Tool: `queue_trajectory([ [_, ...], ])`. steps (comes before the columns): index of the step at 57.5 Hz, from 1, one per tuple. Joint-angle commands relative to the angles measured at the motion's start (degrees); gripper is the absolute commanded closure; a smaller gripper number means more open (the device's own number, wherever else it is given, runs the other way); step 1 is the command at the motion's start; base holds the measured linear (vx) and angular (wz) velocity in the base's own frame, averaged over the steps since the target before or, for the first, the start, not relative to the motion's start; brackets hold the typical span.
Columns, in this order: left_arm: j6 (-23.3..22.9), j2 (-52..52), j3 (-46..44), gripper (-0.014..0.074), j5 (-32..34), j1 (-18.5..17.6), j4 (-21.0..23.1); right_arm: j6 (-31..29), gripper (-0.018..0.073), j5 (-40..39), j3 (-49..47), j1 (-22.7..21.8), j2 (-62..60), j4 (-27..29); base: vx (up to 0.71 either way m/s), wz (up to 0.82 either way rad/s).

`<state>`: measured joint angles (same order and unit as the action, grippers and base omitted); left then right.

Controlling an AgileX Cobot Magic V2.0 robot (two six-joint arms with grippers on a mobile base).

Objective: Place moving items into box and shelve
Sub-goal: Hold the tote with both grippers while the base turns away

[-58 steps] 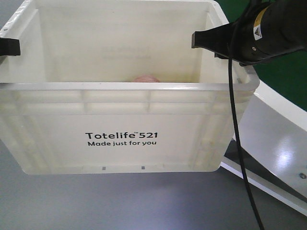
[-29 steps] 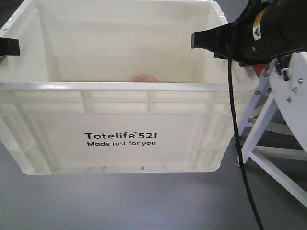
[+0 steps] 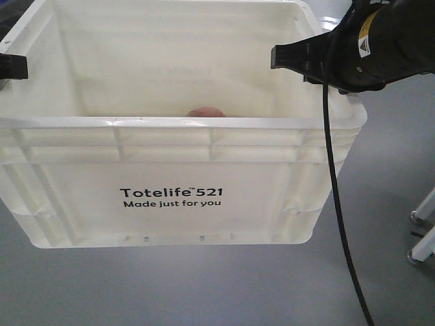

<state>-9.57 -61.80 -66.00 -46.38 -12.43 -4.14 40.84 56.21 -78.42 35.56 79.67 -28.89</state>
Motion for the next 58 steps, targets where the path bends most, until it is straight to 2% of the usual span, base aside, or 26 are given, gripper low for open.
queue_trajectory([
  [1,1.7,1.8,-2.5,0.0467,8.3,-0.5,1.0,-0.2,0.0432,-6.2,-2.6,0.0,-2.2,-5.8,-0.14,0.55],
  [58,1.7,1.8,-2.5,0.0467,8.3,-0.5,0.9,-0.2,0.0432,-6.2,-2.6,0.0,-2.2,-5.8,-0.15,0.58],
])
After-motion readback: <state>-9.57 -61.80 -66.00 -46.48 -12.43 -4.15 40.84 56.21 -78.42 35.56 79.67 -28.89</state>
